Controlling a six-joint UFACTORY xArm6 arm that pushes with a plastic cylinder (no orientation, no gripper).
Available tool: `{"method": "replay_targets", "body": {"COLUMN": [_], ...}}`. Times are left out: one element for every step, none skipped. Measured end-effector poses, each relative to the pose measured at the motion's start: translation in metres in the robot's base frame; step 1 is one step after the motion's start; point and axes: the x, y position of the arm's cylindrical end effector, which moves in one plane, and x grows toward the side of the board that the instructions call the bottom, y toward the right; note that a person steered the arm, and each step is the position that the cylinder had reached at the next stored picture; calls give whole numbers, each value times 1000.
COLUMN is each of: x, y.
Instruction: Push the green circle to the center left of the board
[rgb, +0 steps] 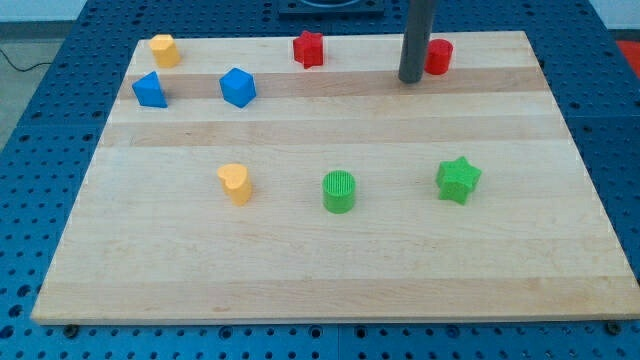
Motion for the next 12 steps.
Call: {"method": "replay_targets", "body": {"x": [-22,-41,-44,-3,36,38,62,102,149,196,261,286], "y": [25,41,42,28,25,25,80,171,235,236,219,156]}}
